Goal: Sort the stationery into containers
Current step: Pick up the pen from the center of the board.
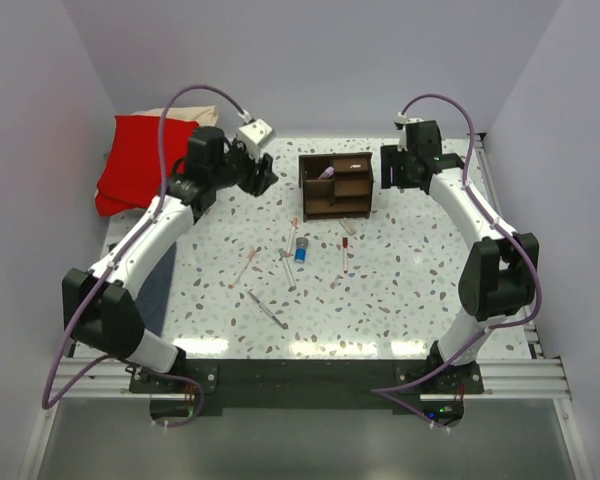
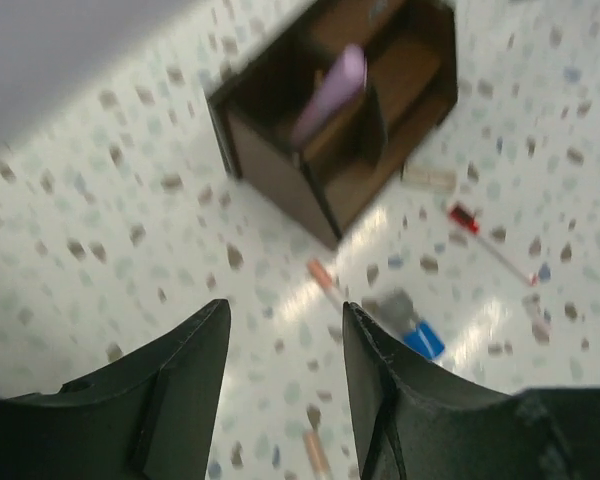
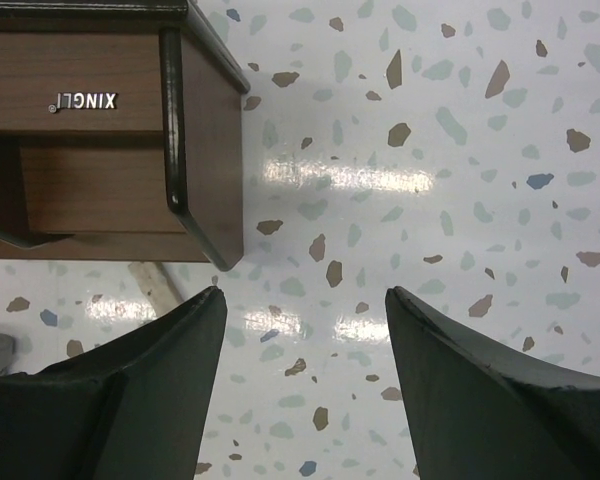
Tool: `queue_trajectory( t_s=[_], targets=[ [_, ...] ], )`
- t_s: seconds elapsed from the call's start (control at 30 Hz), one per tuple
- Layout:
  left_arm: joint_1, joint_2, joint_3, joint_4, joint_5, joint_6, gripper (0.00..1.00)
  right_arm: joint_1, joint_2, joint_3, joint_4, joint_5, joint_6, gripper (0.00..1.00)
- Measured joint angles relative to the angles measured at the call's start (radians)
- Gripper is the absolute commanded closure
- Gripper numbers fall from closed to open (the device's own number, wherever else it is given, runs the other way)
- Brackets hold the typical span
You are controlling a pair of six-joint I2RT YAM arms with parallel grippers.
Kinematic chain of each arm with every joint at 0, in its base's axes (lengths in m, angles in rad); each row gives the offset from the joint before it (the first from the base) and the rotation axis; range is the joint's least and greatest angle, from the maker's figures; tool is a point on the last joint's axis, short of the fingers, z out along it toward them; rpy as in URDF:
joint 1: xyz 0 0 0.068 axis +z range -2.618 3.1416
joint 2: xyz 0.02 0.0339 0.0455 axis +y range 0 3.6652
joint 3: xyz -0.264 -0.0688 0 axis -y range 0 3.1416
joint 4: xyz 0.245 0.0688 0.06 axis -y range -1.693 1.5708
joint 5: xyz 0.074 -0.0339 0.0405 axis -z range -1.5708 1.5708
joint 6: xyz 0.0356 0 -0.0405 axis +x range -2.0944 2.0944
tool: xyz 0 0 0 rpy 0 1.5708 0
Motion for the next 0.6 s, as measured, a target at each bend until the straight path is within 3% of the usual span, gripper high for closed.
queue_trajectory(
  t_s=[0.13, 0.27, 0.6],
  targets=[
    [0.0, 0.1, -0.085, -0.269, -0.082, 0.013, 0.48, 0.0, 0.0, 0.0, 0.0, -0.014, 0.005, 0.3],
    [0.0, 0.164, -0.187, -0.423, -0.179, 0.008, 0.5, 0.0, 0.008, 0.0, 0.0, -0.033, 0.007, 0.3],
    [-0.002, 0.172, -0.236, -0.447, -0.285, -0.005, 0.51, 0.0, 0.019, -0.001, 0.0, -0.058, 0.014, 0.3]
  ],
)
